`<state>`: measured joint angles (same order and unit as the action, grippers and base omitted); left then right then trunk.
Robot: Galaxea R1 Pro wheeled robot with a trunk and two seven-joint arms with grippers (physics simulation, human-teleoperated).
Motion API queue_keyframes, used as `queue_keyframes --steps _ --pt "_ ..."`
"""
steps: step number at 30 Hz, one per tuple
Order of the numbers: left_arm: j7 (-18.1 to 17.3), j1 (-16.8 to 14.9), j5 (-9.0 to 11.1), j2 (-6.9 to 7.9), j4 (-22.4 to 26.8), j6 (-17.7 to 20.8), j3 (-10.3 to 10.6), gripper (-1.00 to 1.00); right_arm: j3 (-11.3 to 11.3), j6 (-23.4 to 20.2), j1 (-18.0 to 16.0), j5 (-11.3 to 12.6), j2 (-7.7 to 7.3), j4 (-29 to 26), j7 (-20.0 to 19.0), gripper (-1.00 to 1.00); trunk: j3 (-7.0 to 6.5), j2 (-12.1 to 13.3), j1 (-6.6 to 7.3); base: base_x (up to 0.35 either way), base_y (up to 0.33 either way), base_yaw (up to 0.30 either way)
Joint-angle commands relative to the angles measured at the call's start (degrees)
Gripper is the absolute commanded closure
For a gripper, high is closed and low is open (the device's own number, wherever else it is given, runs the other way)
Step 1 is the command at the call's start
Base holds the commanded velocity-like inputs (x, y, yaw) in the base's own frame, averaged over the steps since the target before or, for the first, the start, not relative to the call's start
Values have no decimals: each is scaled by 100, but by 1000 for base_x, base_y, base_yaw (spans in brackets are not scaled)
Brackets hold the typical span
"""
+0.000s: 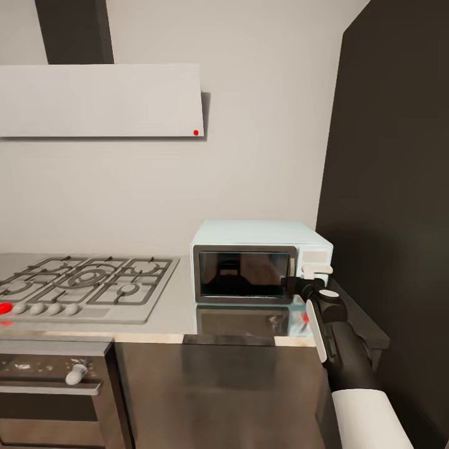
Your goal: In the kitchen, take the popcorn bag from the countertop, put it into the microwave, and heat it until the popcorn is cooked so the cooked popcorn ends up inside the bag.
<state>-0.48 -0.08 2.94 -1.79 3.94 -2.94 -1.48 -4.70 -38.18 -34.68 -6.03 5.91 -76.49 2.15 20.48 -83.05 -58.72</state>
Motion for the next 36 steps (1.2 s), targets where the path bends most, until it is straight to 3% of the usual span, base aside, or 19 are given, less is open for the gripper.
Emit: queue_keyframes --steps 1,36 --pt "-5 -1 31 1 2 -12 -11 -100 -6 -31 -4 -61 6 -6 -22 -100 6 -3 -1 133 0 0" --pt "-5 -1 31 -5 2 -13 -11 -100 110 -31 -4 -59 20 -11 -22 -100 6 -3 -1 20 0 0"
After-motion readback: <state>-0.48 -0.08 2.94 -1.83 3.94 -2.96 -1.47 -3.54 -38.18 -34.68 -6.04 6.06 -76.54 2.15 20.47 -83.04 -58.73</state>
